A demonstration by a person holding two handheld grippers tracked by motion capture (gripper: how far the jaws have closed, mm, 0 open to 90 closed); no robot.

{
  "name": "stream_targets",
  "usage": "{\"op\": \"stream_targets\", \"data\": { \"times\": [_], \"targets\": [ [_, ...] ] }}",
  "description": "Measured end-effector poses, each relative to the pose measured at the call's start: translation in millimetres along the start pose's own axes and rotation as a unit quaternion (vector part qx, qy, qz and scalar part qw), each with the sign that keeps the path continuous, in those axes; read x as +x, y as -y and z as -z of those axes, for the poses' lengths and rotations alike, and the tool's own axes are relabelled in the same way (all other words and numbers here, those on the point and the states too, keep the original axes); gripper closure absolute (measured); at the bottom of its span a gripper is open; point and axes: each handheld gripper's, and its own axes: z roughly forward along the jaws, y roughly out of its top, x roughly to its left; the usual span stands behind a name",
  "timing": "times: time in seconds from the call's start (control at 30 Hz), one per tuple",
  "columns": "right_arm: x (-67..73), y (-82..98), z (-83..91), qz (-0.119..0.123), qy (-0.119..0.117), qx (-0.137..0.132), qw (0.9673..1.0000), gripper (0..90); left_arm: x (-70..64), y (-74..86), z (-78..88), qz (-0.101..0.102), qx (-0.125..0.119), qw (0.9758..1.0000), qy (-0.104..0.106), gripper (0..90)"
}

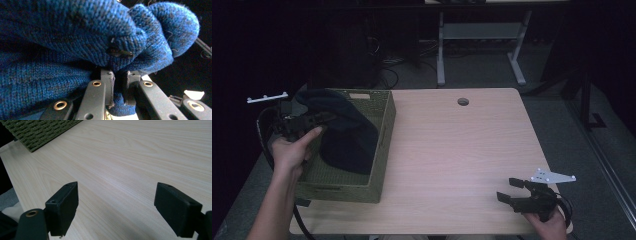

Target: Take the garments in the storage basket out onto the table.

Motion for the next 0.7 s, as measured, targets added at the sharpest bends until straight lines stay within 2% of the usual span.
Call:
{"op": "stream_targets", "data": {
  "times": [0.27,0.53,0.57,0.6,0.63,0.7],
  "targets": [
    [-0.4,-0.2,1.1,0.000,0.000,-0.004,1.0000,19.1,-24.3,-19.2,9.5,-0.022,-0.025,0.9991,0.025,81.9],
    [-0.3,-0.3,1.2,0.000,-0.001,-0.005,1.0000,19.1,-57.4,-33.0,14.3,-0.055,-0.033,0.9968,0.047,81.8],
    [-0.2,-0.4,1.0,0.000,-0.001,-0.004,1.0000,19.2,-57.4,-33.0,14.3,-0.055,-0.033,0.9968,0.047,81.8],
    [-0.1,-0.4,0.9,0.000,-0.001,-0.004,1.0000,19.1,-66.4,-35.3,13.8,-0.066,-0.034,0.9956,0.057,81.8],
    [0.0,-0.4,0.8,0.001,-0.001,-0.004,1.0000,19.2,-66.4,-35.3,13.8,-0.066,-0.034,0.9956,0.057,81.9],
    [0.0,-0.4,0.4,0.002,-0.001,-0.005,1.0000,19.2,-80.3,-38.1,11.8,-0.076,-0.035,0.9937,0.075,81.8]
  ]
}}
